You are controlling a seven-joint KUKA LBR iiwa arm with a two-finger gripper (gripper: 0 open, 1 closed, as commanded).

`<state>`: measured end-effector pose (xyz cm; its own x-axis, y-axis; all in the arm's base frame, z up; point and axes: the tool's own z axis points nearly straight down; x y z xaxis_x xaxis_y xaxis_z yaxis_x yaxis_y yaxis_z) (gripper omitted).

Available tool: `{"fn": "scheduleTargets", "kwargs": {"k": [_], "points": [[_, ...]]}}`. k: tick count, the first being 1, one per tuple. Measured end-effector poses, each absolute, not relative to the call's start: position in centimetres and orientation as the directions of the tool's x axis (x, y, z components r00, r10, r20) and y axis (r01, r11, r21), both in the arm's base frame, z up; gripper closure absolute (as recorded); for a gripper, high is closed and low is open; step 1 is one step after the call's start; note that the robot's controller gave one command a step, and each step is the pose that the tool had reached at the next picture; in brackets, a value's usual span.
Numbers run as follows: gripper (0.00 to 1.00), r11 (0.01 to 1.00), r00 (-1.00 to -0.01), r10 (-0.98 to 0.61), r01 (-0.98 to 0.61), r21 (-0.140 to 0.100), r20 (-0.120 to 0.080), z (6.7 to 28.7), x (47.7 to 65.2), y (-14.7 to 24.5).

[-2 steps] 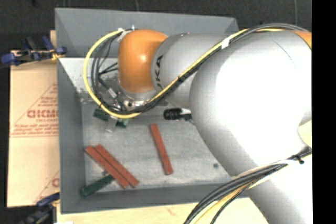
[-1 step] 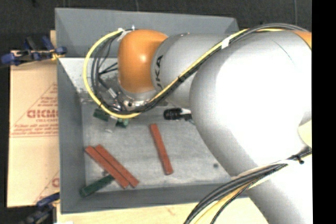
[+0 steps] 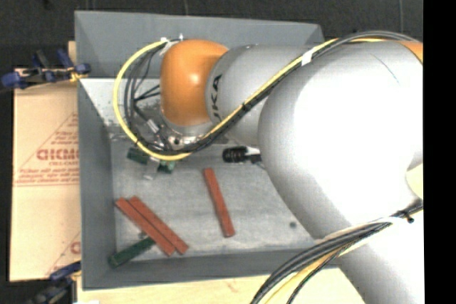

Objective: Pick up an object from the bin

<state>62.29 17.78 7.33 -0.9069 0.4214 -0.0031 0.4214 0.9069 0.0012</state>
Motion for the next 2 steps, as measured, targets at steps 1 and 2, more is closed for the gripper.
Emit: {"fn": "scheduleTargets", "kwargs": {"k": [1, 2], "points": [[1.00, 0.907, -0.907, 0.422, 0.422, 0.001, -0.002, 8.1, 62.3, 17.8], [1.00, 0.906, -0.906, 0.422, 0.422, -0.001, 0.001, 9.1, 62.2, 17.7]]}}
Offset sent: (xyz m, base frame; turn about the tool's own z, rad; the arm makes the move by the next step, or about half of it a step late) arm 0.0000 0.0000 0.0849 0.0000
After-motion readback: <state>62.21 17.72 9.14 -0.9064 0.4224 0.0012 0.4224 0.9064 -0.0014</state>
